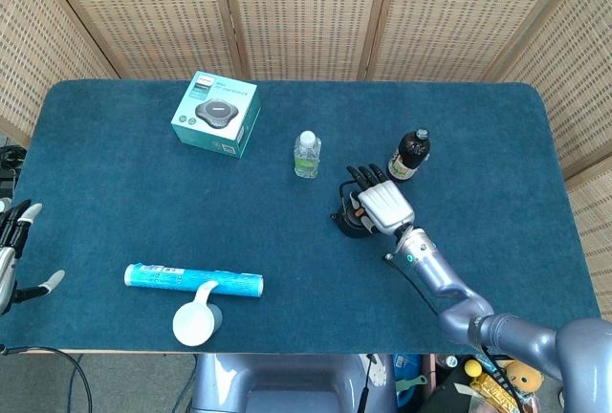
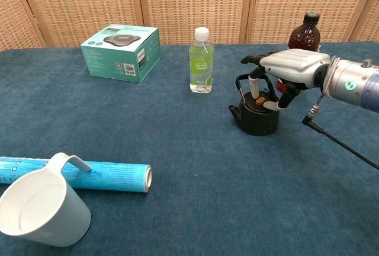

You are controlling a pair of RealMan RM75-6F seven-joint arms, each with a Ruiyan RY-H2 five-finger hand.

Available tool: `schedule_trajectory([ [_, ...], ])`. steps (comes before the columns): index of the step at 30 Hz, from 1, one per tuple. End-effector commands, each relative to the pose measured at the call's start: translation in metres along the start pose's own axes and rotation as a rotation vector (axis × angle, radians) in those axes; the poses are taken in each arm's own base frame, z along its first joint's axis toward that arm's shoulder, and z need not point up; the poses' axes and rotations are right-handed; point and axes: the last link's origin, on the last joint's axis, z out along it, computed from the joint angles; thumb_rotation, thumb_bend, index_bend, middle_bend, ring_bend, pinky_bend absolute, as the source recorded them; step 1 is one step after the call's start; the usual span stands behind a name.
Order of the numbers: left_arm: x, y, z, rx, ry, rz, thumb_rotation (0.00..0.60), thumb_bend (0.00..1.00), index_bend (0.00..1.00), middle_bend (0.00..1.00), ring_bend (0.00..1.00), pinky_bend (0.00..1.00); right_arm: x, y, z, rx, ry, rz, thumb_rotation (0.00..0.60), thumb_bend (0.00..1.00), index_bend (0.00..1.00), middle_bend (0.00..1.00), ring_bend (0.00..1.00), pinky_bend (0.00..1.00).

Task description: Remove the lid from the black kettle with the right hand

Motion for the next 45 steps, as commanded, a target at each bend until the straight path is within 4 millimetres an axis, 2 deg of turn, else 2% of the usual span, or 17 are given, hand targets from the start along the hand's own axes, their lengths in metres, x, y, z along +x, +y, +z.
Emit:
schedule_trajectory([
  [1, 0.000, 0.000, 0.000, 0.001, -0.001, 0.000, 0.600, 0.23, 0.00, 0.00, 0.00, 0.00, -0.001, 0.000, 0.001, -0.002, -0.002, -0.001, 0.600, 0.53, 0.50, 0.00, 0.00, 0.00],
  [6, 0.000, 0.000, 0.000, 0.001, -0.001, -0.001, 0.600, 0.23, 0.00, 0.00, 0.00, 0.00, -0.001, 0.000, 0.001, -0.004, -0.006, 0.000, 0.600, 0.53, 0.51, 0.00, 0.00, 0.00],
  [13, 0.000, 0.000, 0.000, 0.001, -0.001, 0.000, 0.600, 0.22, 0.00, 0.00, 0.00, 0.00, -0.001, -0.001, 0.002, -0.004, -0.002, 0.006, 0.600, 0.55, 0.63, 0.00, 0.00, 0.00],
  [25, 0.001, 0.000, 0.000, 0.000, 0.002, -0.006, 0.600, 0.22, 0.00, 0.00, 0.00, 0.00, 0.006, -0.003, -0.001, 0.001, 0.044, 0.024, 0.600, 0.55, 0.63, 0.00, 0.00, 0.00],
  [30, 0.002, -0.001, -0.001, 0.000, 0.004, -0.011, 0.600, 0.22, 0.00, 0.00, 0.00, 0.00, 0.029, 0.001, -0.022, 0.031, 0.120, 0.048, 0.600, 0.55, 0.63, 0.00, 0.00, 0.00],
  [35, 0.002, -0.001, -0.002, -0.005, 0.003, -0.012, 0.600, 0.22, 0.00, 0.00, 0.00, 0.00, 0.034, 0.014, -0.052, 0.045, 0.135, 0.044, 0.600, 0.55, 0.63, 0.00, 0.00, 0.00],
  [41, 0.001, 0.002, -0.004, -0.017, 0.000, -0.008, 0.600, 0.22, 0.00, 0.00, 0.00, 0.00, 0.019, 0.031, -0.092, 0.060, 0.106, 0.006, 0.600, 0.55, 0.63, 0.00, 0.00, 0.00],
  [45, 0.001, 0.004, -0.005, -0.025, 0.003, -0.005, 0.600, 0.22, 0.00, 0.00, 0.00, 0.00, 0.000, 0.038, -0.107, 0.056, 0.071, -0.030, 0.600, 0.56, 0.63, 0.00, 0.00, 0.00],
])
